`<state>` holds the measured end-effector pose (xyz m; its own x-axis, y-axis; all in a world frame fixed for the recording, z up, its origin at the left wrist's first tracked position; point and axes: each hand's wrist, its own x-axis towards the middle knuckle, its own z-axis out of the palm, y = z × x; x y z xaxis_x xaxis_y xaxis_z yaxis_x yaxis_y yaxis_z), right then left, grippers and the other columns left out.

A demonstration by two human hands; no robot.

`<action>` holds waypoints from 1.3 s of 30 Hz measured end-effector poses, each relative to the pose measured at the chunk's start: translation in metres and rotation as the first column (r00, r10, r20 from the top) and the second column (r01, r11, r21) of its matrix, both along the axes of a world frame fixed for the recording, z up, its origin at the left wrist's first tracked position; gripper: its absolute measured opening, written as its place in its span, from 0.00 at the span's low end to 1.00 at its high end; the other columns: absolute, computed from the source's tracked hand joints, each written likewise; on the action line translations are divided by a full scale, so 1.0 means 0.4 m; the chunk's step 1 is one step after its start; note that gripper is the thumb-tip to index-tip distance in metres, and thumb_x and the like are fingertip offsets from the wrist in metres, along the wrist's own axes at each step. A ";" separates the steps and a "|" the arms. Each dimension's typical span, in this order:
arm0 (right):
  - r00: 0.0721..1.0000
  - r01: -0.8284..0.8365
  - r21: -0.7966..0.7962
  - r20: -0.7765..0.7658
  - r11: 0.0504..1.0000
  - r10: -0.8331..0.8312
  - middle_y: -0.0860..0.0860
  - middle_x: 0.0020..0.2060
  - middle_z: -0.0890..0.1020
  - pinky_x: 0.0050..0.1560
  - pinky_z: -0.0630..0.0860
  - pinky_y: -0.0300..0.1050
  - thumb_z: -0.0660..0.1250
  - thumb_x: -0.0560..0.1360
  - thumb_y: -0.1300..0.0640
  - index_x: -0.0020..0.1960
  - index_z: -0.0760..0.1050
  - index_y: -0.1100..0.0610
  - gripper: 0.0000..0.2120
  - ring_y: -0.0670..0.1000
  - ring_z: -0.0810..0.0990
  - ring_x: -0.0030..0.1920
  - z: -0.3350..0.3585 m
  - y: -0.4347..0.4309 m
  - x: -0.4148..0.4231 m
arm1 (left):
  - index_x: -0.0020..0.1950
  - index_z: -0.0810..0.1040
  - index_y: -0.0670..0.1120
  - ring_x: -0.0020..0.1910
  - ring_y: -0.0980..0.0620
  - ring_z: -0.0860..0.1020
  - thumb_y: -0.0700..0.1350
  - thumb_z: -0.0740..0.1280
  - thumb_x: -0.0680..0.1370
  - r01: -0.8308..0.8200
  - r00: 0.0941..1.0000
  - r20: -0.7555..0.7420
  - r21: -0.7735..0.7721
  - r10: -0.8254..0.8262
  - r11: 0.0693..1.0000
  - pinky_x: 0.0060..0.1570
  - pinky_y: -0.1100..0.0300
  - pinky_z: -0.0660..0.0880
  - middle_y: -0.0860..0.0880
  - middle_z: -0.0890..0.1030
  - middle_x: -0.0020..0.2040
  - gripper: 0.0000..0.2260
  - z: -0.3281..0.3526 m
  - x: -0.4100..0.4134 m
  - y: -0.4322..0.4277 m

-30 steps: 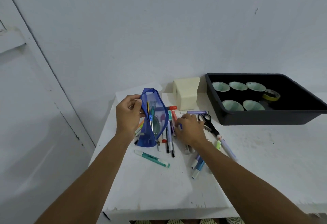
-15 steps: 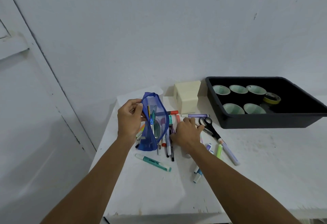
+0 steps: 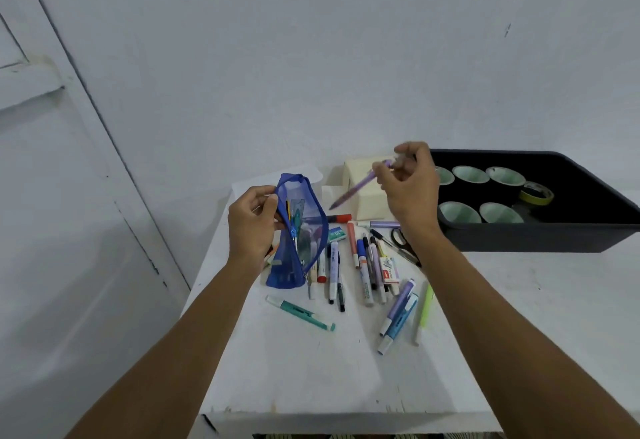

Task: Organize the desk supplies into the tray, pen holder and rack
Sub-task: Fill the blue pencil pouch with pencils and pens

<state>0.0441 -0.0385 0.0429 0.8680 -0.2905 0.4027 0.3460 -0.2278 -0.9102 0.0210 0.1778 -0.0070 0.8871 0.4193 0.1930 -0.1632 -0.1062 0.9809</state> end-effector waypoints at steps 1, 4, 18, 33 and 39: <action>0.999 -0.021 -0.001 0.024 1.000 0.021 0.51 0.36 0.83 0.45 0.81 0.48 0.73 0.73 0.58 0.54 0.70 0.54 0.15 0.54 0.83 0.39 0.019 0.006 -0.008 | 0.53 0.79 0.43 0.35 0.52 0.82 0.39 0.64 0.80 0.002 1.000 0.001 -0.001 -0.002 1.000 0.35 0.55 0.82 0.47 0.83 0.42 0.06 0.002 -0.001 -0.004; 0.988 -0.157 -0.137 -0.012 0.978 0.157 0.52 0.36 0.84 0.40 0.80 0.39 0.73 0.74 0.58 0.54 0.70 0.54 0.14 0.50 0.83 0.37 0.037 0.045 -0.021 | 0.54 0.79 0.43 0.38 0.49 0.82 0.39 0.64 0.80 0.021 1.000 0.006 0.007 -0.021 1.000 0.39 0.51 0.83 0.46 0.83 0.44 0.06 0.006 -0.002 -0.020; 0.873 -0.459 -0.811 -0.488 0.364 0.013 0.49 0.65 0.74 0.62 0.74 0.53 0.64 0.77 0.51 0.67 0.73 0.46 0.18 0.52 0.72 0.63 -0.304 -0.138 -0.093 | 0.53 0.79 0.44 0.39 0.48 0.83 0.39 0.64 0.80 0.003 1.000 -0.003 0.003 -0.003 1.000 0.34 0.56 0.81 0.45 0.83 0.46 0.06 -0.001 -0.014 -0.058; 0.938 -0.198 -0.857 -0.307 0.476 -0.163 0.48 0.76 0.61 0.76 0.44 0.52 0.53 0.81 0.42 0.75 0.60 0.47 0.24 0.50 0.53 0.77 -0.401 -0.271 -0.206 | 0.56 0.80 0.44 0.41 0.51 0.83 0.40 0.64 0.80 0.015 1.000 -0.018 0.021 -0.014 1.000 0.37 0.58 0.82 0.50 0.84 0.46 0.07 -0.010 -0.030 -0.133; 0.949 -0.214 -0.843 -0.299 0.493 -0.099 0.50 0.75 0.64 0.77 0.47 0.55 0.43 0.78 0.38 0.77 0.56 0.51 0.32 0.51 0.57 0.76 -0.409 -0.239 -0.209 | 0.53 0.80 0.44 0.36 0.53 0.82 0.38 0.64 0.78 0.064 0.998 -0.023 -0.044 -0.065 0.997 0.34 0.58 0.80 0.47 0.83 0.43 0.07 0.001 -0.034 -0.194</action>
